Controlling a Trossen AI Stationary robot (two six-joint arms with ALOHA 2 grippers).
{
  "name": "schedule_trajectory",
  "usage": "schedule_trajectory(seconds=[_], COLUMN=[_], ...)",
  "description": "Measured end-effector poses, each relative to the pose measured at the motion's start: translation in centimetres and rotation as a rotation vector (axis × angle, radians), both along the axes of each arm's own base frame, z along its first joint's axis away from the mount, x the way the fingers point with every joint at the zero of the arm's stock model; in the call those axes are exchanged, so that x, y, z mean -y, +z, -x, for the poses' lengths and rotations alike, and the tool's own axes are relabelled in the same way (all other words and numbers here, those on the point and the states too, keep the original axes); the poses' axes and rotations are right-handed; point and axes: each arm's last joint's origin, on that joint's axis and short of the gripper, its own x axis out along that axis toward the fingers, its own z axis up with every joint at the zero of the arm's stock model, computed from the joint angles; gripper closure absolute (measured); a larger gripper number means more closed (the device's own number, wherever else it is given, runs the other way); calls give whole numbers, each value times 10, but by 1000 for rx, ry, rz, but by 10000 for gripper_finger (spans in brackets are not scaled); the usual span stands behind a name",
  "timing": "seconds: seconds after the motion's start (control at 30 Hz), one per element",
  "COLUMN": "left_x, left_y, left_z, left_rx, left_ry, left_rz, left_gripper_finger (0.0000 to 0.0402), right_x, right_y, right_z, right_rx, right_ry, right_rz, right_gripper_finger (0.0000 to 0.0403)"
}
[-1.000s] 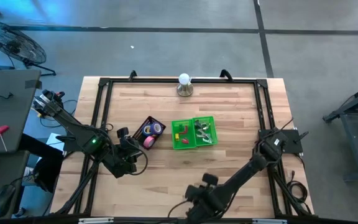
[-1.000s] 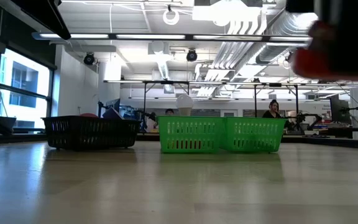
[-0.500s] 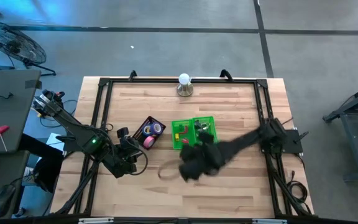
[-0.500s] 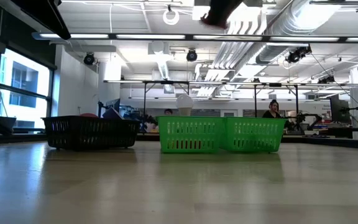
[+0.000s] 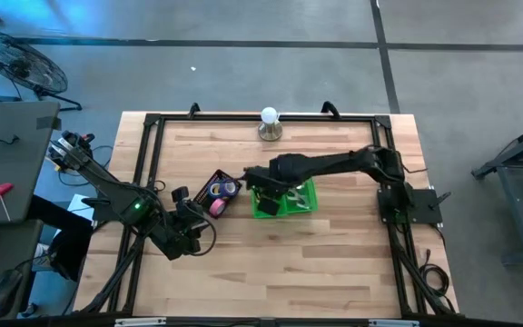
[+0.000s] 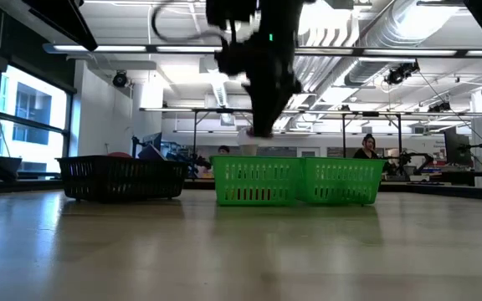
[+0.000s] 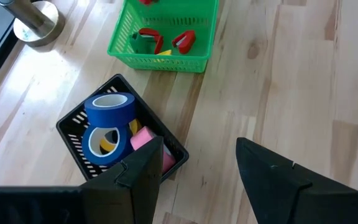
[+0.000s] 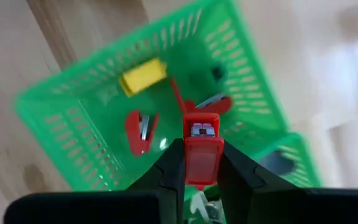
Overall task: Pick and place Stapler, Stapler remover, tape
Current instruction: Put the red stapler into the left green bin, then return to Home Position
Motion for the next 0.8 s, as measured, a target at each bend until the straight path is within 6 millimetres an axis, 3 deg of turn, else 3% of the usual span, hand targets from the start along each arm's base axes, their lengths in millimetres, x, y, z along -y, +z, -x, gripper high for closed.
schedule_trajectory(seconds=[0.17,0.43,0.63,0.8], left_x=[0,0,0,0], left_y=[0,0,0,0], left_z=[0,0,0,0], left_rx=[0,-1,-1,0], left_ry=[0,0,0,0], left_rz=[0,-1,-1,0], left_gripper_finger=[206,206,206,206], right_x=[19,29,25,4], right_y=[-33,-39,-12,47], right_z=[6,8,2,4], right_rx=[-31,-21,28,91], right_ry=[4,9,51,125], right_rz=[-80,-77,-85,-93], right_gripper_finger=[345,193,156,156])
